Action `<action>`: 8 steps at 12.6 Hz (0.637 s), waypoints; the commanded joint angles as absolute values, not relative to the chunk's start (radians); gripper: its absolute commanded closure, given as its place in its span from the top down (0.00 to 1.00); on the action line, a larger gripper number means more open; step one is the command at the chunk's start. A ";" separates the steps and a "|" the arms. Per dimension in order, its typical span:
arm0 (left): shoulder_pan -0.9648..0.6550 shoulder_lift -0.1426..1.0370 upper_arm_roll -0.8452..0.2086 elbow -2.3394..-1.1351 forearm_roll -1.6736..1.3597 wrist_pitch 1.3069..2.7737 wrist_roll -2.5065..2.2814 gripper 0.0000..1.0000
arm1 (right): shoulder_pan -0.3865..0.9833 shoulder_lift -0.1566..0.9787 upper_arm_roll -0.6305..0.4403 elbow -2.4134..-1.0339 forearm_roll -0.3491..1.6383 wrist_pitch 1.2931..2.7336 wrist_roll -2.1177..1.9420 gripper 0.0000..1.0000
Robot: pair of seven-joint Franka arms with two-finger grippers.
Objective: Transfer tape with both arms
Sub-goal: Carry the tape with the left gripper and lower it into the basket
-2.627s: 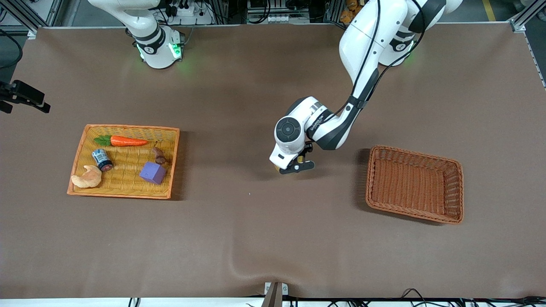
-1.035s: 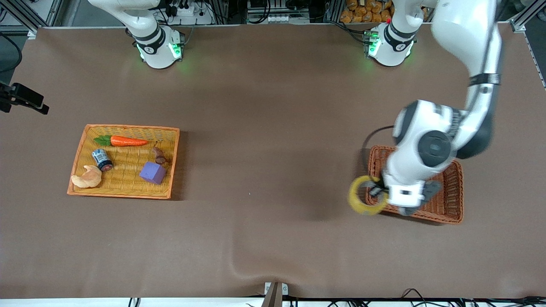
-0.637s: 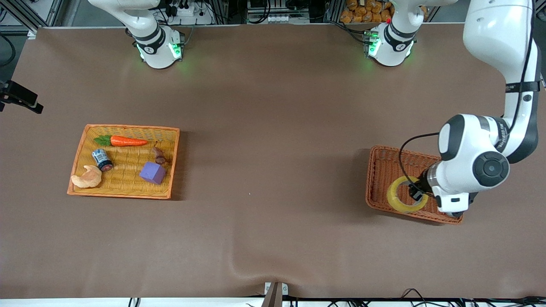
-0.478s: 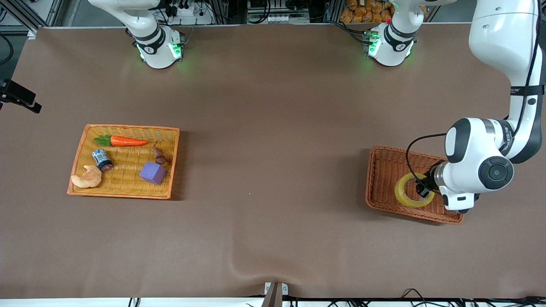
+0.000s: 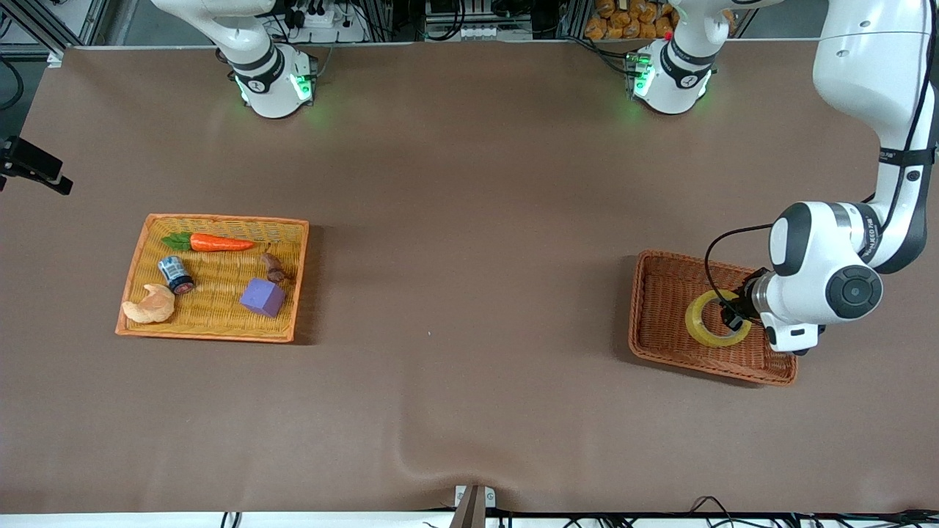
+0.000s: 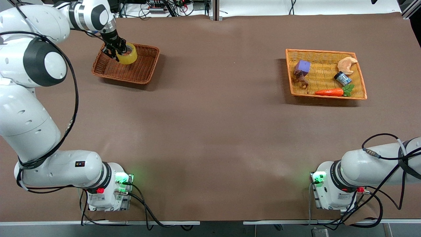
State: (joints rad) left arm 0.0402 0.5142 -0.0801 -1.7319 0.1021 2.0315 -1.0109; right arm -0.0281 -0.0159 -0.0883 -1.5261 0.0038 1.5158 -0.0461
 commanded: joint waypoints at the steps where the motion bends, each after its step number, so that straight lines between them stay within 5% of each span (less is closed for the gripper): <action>1: 0.054 0.459 -0.095 -1.836 0.153 2.080 -1.012 0.00 | -0.046 -0.012 -0.077 -1.511 0.021 1.506 -0.035 1.00; 2: 0.054 0.457 -0.097 -1.845 0.178 2.080 -1.012 0.13 | -0.046 -0.012 -0.077 -1.511 0.021 1.506 -0.035 1.00; 3: 0.055 0.456 -0.100 -1.844 0.179 2.080 -1.011 0.82 | -0.046 -0.012 -0.077 -1.511 0.021 1.506 -0.037 1.00; 4: 0.054 0.448 -0.100 -1.838 0.178 2.079 -1.009 1.00 | -0.046 -0.012 -0.077 -1.511 0.021 1.508 -0.037 1.00; 8: 0.061 0.329 -0.106 -1.830 0.164 2.071 -0.878 1.00 | -0.049 -0.012 -0.077 -1.505 0.021 1.511 -0.038 1.00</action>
State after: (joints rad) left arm 0.0445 0.4235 -0.0900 -1.8000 0.1518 2.0758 -0.9501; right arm -0.0282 -0.0159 -0.0887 -1.5248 0.0042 1.5178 -0.0460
